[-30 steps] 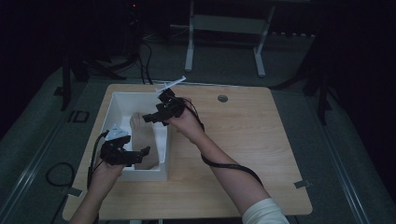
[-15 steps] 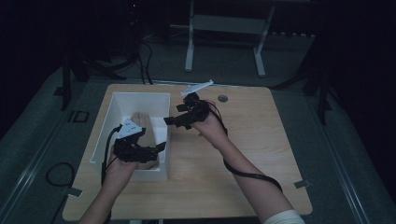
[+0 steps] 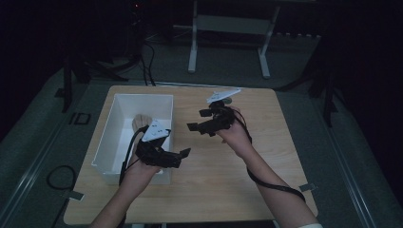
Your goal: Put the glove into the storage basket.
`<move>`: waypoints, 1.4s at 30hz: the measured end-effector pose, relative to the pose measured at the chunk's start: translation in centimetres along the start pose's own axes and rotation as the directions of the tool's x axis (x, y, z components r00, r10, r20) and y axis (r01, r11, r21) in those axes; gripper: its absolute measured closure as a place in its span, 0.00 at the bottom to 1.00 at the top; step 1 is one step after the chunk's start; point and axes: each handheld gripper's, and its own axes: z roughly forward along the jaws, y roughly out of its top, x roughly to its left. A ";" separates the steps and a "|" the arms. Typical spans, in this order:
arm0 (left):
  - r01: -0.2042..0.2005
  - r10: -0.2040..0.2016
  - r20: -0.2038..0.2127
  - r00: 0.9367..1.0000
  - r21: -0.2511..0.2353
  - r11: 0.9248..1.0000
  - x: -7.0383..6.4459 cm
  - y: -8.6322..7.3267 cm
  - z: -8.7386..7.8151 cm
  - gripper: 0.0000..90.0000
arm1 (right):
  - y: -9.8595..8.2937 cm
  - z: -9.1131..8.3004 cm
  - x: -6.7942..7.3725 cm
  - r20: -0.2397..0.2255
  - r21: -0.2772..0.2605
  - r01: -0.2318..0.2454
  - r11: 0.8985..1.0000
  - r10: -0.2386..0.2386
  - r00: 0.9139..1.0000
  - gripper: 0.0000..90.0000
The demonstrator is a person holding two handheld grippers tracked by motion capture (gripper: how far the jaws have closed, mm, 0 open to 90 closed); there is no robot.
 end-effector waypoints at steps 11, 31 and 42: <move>-0.067 0.065 0.104 0.992 0.022 0.998 -3.8 1.1 2.4 0.10 | -2.8 -1.7 -1.1 0.021 -0.003 -0.009 1.000 0.009 1.000 0.21; -0.093 0.066 0.246 0.967 0.100 0.991 -7.4 -2.2 9.1 0.10 | -8.9 -2.9 -2.4 0.082 0.012 -0.012 1.000 0.011 0.997 0.18; -0.091 0.054 0.290 0.955 0.116 0.989 -7.9 -4.5 11.1 0.11 | -12.8 -1.7 -2.8 0.074 0.040 -0.004 0.999 0.001 0.997 0.17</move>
